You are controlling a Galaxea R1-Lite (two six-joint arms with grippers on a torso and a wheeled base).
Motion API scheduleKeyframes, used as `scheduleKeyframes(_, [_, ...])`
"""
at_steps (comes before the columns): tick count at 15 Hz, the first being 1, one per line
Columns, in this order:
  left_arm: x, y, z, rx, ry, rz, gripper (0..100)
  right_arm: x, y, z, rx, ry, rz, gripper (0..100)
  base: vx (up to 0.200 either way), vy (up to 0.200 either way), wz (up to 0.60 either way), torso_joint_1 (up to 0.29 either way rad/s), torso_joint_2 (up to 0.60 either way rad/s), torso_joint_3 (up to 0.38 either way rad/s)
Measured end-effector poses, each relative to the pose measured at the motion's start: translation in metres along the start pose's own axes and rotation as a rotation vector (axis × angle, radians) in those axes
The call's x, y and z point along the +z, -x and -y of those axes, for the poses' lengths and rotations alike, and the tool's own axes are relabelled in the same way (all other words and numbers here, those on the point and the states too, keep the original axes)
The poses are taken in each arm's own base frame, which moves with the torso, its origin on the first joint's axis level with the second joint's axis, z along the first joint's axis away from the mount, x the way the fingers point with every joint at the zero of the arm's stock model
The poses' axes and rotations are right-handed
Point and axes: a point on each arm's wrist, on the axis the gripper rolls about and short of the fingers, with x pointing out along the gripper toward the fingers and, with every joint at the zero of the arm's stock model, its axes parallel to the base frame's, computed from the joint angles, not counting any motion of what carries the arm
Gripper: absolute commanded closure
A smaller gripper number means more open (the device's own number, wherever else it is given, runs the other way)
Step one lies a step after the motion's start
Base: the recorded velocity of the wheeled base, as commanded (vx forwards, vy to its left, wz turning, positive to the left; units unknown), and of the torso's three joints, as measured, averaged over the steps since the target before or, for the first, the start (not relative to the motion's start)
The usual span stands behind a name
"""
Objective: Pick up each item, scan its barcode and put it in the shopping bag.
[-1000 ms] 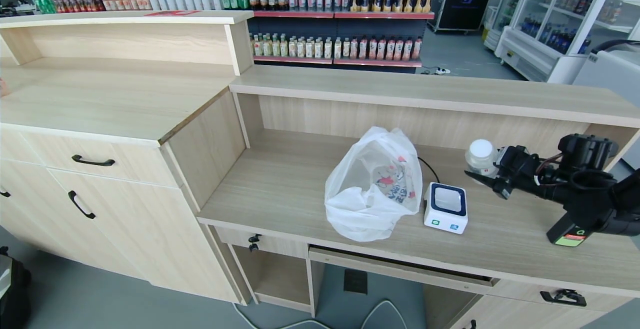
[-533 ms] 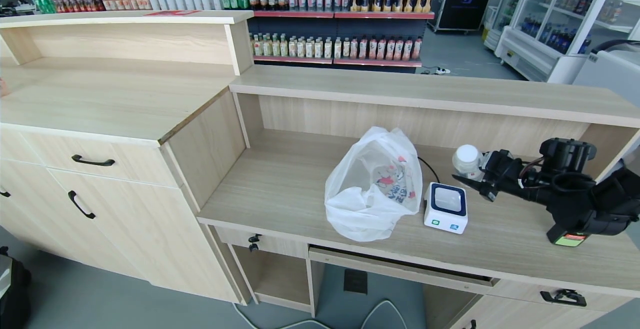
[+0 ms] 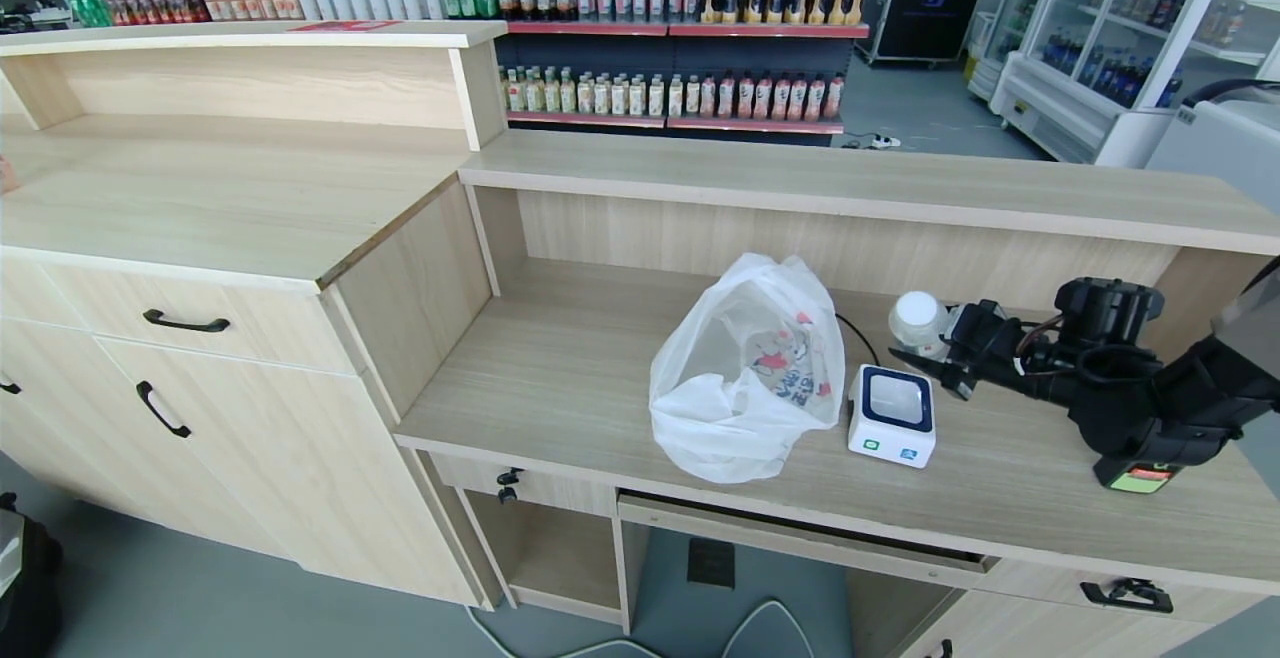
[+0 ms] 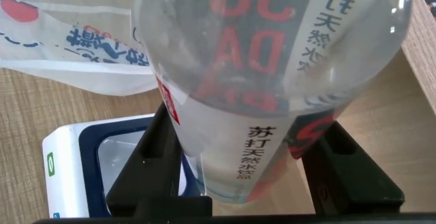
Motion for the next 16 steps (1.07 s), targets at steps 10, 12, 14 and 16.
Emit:
scheduleKeyframes(10, [0.0000, 0.0000, 0.0000, 0.000, 0.000, 0.000, 100, -0.0055, -0.0055, -0.0052, 0.013, -0.012, -0.001, 100, 0.000, 0.000, 0.00, 0.000, 0.00, 0.000])
scheduleKeyframes(12, [0.0000, 0.0000, 0.0000, 0.001, 0.000, 0.000, 100, -0.0059, -0.0057, -0.0062, 0.017, -0.016, 0.000, 100, 0.000, 0.000, 0.00, 0.000, 0.00, 0.000])
scheduleKeyframes(14, [0.0000, 0.0000, 0.0000, 0.000, 0.000, 0.000, 100, -0.0073, -0.0069, -0.0067, 0.017, -0.017, 0.003, 100, 0.000, 0.000, 0.00, 0.000, 0.00, 0.000])
scheduleKeyframes(16, [0.0000, 0.0000, 0.0000, 0.000, 0.000, 0.000, 100, -0.0088, -0.0081, -0.0076, 0.019, -0.020, 0.002, 100, 0.000, 0.000, 0.00, 0.000, 0.00, 0.000])
